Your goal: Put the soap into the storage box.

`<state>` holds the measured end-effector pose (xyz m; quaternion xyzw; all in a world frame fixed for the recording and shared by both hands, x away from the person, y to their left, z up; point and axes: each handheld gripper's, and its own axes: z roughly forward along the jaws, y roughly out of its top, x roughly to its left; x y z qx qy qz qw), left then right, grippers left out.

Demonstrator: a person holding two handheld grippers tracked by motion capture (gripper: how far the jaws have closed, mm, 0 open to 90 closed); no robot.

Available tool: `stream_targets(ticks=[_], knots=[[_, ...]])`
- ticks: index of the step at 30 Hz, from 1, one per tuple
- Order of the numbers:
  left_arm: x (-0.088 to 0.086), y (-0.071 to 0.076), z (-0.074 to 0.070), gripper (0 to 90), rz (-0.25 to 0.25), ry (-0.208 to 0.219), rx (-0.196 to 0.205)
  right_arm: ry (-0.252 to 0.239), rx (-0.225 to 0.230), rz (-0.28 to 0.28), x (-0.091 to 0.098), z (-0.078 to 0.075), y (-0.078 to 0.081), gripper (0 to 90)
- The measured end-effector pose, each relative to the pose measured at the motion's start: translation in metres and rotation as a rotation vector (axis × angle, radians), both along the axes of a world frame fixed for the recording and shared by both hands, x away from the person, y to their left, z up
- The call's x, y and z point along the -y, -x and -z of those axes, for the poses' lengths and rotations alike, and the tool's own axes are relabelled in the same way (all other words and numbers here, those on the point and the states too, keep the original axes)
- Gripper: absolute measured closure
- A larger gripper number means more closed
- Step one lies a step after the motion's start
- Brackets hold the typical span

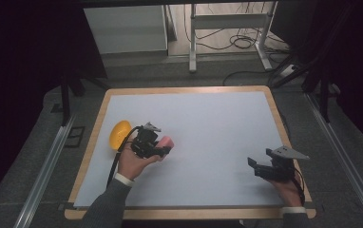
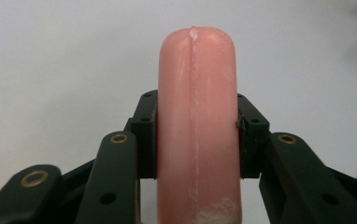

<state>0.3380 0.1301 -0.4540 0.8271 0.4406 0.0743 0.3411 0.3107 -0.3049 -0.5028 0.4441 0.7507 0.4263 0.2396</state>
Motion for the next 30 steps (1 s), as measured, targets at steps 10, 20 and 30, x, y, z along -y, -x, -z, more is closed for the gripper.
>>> stream_targets(ticks=[10,20,30], knots=[[-0.009,-0.002,-0.005,59.9,-0.013,-0.003,0.003,0.003,-0.009,0.008,0.000,0.001,0.000,15.8],[-0.025,-0.005,-0.011,59.9,-0.047,-0.001,0.011,0.003,-0.008,0.008,0.000,0.001,0.000,15.8],[-0.034,-0.007,-0.013,59.9,-0.065,-0.004,0.011,0.007,-0.010,0.006,0.000,0.001,0.000,15.8]])
